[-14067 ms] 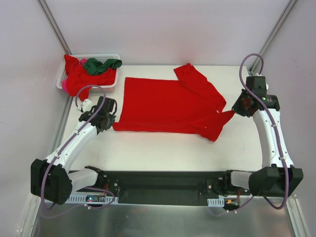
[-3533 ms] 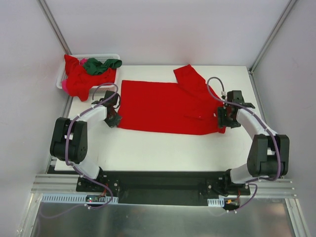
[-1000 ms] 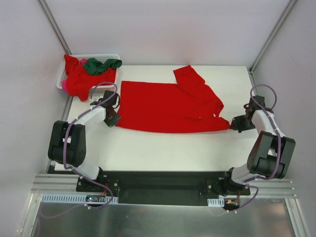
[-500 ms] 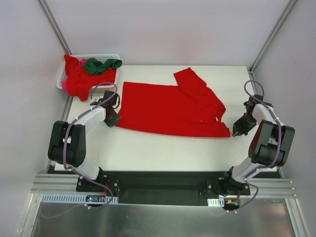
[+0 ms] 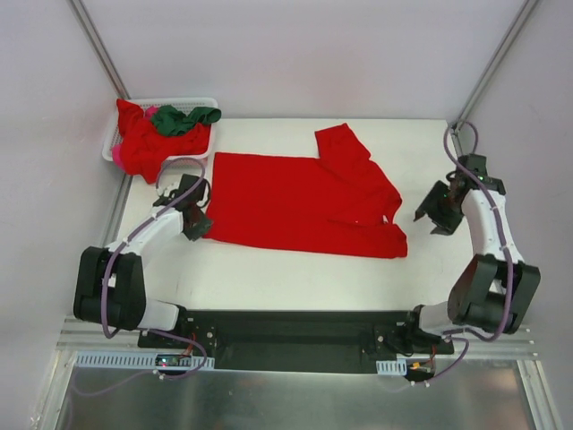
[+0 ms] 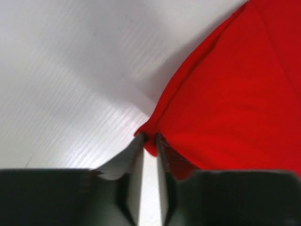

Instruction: Fold and stack the t-shirts

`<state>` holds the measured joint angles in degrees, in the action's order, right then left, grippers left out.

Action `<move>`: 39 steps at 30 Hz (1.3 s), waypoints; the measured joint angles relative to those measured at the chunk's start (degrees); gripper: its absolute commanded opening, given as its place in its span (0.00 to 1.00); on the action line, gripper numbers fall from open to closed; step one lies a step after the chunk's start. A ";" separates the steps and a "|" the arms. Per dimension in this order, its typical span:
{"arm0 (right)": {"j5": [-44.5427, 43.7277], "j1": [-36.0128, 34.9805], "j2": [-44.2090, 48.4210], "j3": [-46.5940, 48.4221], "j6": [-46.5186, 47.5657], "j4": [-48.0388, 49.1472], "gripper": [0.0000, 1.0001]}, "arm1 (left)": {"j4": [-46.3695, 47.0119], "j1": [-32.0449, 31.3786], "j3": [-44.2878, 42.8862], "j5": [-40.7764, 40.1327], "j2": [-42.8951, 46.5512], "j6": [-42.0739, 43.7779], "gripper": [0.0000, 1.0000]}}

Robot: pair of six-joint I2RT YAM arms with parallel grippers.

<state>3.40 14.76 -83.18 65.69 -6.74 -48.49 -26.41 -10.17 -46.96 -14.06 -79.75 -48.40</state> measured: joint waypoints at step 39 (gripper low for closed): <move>-2.93 -20.70 -17.09 -3.74 -1.86 13.25 0.27 | 5.57 -7.50 -2.93 4.76 -10.75 -3.15 0.54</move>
<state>0.47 -5.93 -100.27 61.95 -8.60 -35.24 -20.84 -17.67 -49.89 -9.30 -90.50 -51.55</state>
